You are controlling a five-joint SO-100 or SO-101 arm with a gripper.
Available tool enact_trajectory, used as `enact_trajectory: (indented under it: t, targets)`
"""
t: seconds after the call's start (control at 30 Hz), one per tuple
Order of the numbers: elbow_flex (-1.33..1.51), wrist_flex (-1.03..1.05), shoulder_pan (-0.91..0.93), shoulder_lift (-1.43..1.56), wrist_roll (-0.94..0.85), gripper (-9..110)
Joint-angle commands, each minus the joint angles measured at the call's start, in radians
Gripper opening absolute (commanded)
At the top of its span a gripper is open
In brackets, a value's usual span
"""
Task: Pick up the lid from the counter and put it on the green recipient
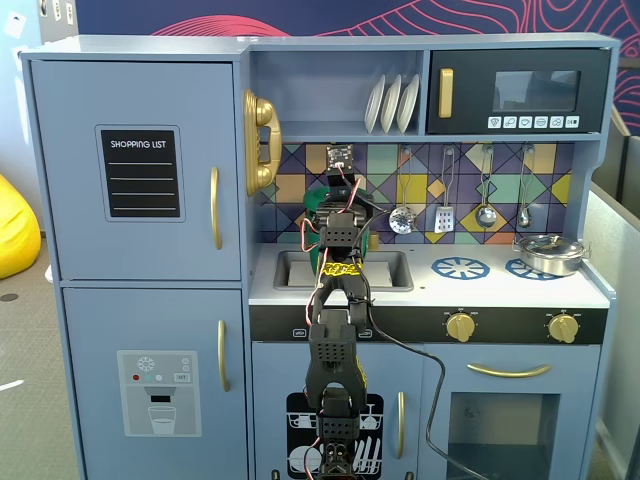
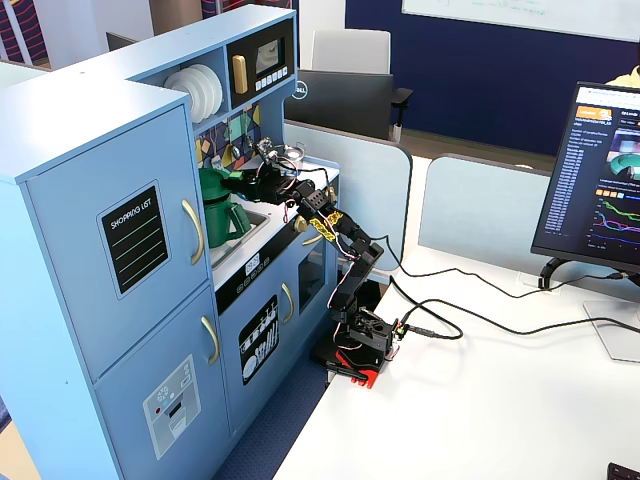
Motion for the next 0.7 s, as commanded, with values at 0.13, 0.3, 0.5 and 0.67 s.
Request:
enact_trajectory:
  t: [0.13,0.3,0.5,0.67]
  targets:
    - [0.021,-0.051,0.000,0.005,0.000,0]
    - [0.055,-0.051,0.000,0.008,0.002,0]
    - [0.097,-0.058,0.002,0.009,-0.002,0]
    - [0.114,-0.114,0.002,0.012,0.057,21]
